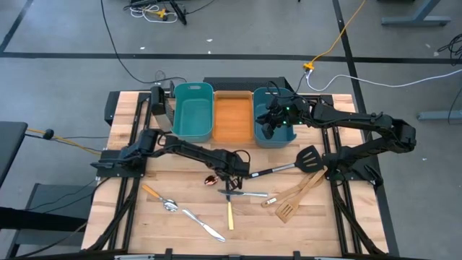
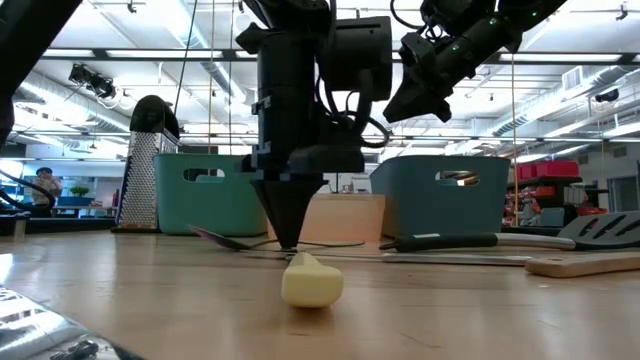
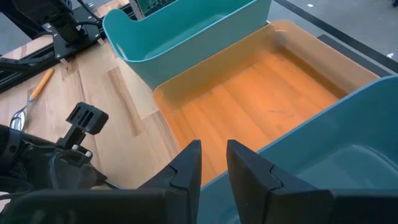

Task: Pick & Place Kitchen Items
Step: Put the blue and purple and green spoon into the dark blue bin

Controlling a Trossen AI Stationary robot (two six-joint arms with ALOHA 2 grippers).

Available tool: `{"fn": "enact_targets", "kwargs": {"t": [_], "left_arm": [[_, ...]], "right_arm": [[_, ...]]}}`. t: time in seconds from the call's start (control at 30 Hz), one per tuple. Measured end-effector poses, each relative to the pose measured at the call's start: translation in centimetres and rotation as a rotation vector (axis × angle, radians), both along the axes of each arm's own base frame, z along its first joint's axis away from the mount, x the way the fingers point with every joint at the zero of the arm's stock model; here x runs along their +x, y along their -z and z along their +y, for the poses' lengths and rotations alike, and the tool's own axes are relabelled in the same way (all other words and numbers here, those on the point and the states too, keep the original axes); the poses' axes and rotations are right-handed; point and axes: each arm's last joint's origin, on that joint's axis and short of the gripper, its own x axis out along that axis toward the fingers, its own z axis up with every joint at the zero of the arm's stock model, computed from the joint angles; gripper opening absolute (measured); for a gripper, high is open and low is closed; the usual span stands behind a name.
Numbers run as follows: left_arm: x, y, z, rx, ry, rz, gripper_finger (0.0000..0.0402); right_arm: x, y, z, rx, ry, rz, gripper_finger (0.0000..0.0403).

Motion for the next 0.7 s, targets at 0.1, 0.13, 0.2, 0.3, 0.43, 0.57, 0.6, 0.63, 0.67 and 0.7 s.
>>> {"fn": "enact_targets", "kwargs": {"t": [0.1,0.13,0.2,0.3,0.43,0.57,0.6,0.63,0.67,0.7], "left_arm": [[-0.4,-0.8,-0.2,0.016,0.019,0.002,0.0013],[-0.4,-1.2,-0.2,0.020,0.021,-0.010,0.0013],[-0.5,-1.9,-0.3,0.024,0.023,-0.021,0.0013],[-0.9,-2.3,-0.4,0.053,0.028,-0.015,0.0013],[-1.6,-3.5,-0.6,0.097,0.038,-0.001,0.0013],[-2.3,-5.1,-1.0,0.152,0.058,-0.014,0.0013],[-2.7,-5.9,-1.2,0.165,0.064,-0.028,0.0013],[-3.0,-6.6,-1.4,0.180,0.068,-0.044,0.0013],[-3.2,-7.5,-1.6,0.194,0.072,-0.070,0.0013],[-3.6,-8.4,-1.8,0.206,0.075,-0.095,0.0013]], "right_arm": [[0.0,0.0,0.0,0.000,0.000,0.000,0.0087],[0.0,0.0,0.0,0.000,0.000,0.000,0.0087],[0.0,0.0,0.0,0.000,0.000,0.000,0.0087],[0.0,0.0,0.0,-0.002,-0.001,0.001,0.0087],[0.0,0.0,0.0,-0.002,-0.002,0.002,0.0087],[-0.1,0.1,0.0,-0.001,-0.004,0.010,0.0087],[-0.1,0.1,0.0,-0.001,-0.004,0.011,0.0087],[-0.1,0.1,0.0,-0.002,-0.004,0.011,0.0087],[-0.1,0.1,0.0,-0.002,-0.004,0.011,0.0087],[-0.1,0.1,0.0,-0.002,-0.004,0.011,0.0087]]}}
